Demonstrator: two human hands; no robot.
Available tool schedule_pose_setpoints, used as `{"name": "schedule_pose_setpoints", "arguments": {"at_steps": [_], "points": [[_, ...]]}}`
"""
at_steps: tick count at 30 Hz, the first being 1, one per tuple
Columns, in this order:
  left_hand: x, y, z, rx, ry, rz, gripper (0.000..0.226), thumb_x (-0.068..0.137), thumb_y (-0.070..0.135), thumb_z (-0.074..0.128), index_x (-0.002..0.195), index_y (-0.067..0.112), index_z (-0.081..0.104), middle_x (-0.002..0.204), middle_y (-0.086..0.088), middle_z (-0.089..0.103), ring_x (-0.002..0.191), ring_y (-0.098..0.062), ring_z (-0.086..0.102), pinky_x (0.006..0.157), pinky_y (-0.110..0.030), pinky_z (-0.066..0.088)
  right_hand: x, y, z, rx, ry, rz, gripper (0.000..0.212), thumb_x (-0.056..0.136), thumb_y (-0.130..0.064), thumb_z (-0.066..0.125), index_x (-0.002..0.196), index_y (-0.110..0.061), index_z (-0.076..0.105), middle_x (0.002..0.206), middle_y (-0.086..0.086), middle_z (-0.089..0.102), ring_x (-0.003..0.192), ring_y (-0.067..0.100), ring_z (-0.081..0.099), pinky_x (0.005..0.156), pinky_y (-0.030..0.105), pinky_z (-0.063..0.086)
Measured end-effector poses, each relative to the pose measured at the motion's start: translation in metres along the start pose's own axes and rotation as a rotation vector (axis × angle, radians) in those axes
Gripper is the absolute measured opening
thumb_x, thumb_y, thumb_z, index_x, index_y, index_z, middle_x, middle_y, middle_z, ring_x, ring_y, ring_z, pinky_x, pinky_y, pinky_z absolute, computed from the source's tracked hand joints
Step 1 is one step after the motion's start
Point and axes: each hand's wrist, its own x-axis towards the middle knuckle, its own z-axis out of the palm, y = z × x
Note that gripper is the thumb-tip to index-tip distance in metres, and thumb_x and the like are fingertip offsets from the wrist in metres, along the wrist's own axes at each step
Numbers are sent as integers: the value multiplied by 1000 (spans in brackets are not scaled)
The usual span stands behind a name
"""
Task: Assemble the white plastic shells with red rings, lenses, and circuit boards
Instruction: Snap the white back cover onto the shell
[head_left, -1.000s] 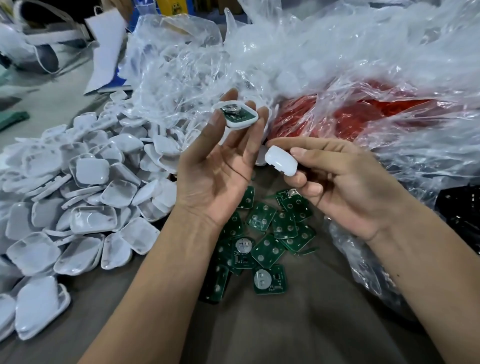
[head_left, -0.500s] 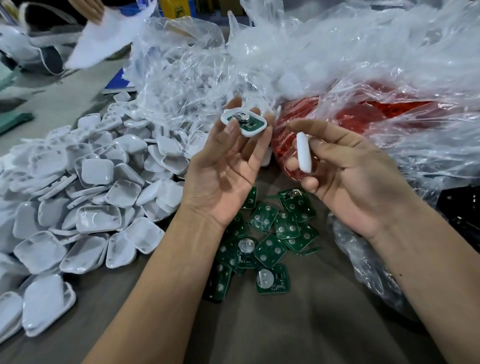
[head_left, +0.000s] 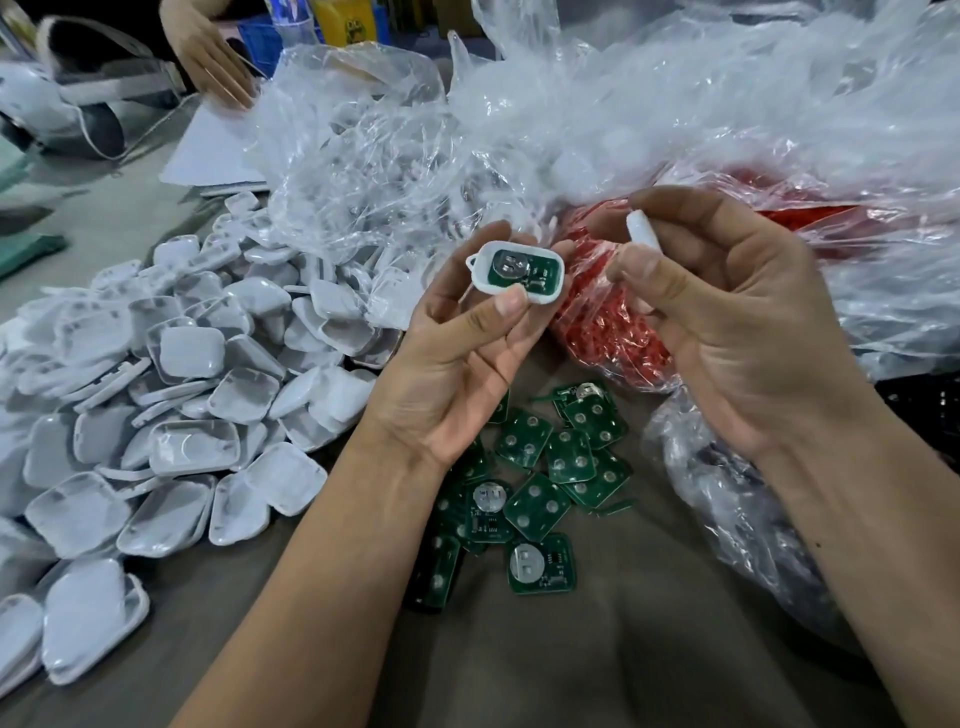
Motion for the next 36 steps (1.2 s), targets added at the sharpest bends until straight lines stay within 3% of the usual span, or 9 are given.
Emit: {"name": "schedule_pose_setpoints", "arguments": {"at_steps": [4,11,16,19,28,32,36], "points": [[-1,-1,1,6,-72,-8,57,56,-13,88,108,5,75,122,-24,67,116,-36,69,95,-39,59,1,0,-3,6,-19,-5,36,76,-9,78,111,-8,72,100,3,80,95,14,74,83,21,56],[-2,-2,-1,69,-119,-16,51,62,-11,86,106,10,74,111,-13,75,113,-30,70,95,-36,59,1,4,0,-94,-32,-115,42,81,-9,80,122,-9,69,106,2,80,98,13,77,81,21,59],[-2,-10,1,374,49,69,48,69,-13,76,111,9,65,105,-8,75,99,-22,72,88,-33,60,-3,3,1,-523,-64,-290,40,83,-17,86,121,-12,73,113,-6,78,106,7,74,84,16,57],[-3,-13,4,448,81,91,53,67,-12,77,115,4,62,101,-9,75,96,-22,73,85,-33,60,-5,5,3,-625,-108,-322,37,83,-18,86,118,-13,76,112,-10,77,106,4,73,86,14,54],[-6,-18,10,549,108,113,55,68,-12,81,114,2,56,98,-12,70,89,-21,72,75,-32,59,-3,15,1,-523,-182,-193,37,84,-15,86,119,-16,76,107,-2,80,102,21,77,90,50,62],[-7,-21,11,568,123,111,57,72,-15,77,118,5,52,95,-8,72,86,-20,73,68,-30,59,-3,18,1,-409,-249,-149,39,85,-7,83,123,-10,73,115,5,79,106,29,76,93,53,60],[-6,-21,12,524,120,102,58,70,-15,75,118,6,50,94,-6,71,85,-19,72,73,-32,60,-3,19,1,-379,-257,-143,43,86,-10,83,127,-9,71,113,5,79,106,27,76,91,44,62]]}}
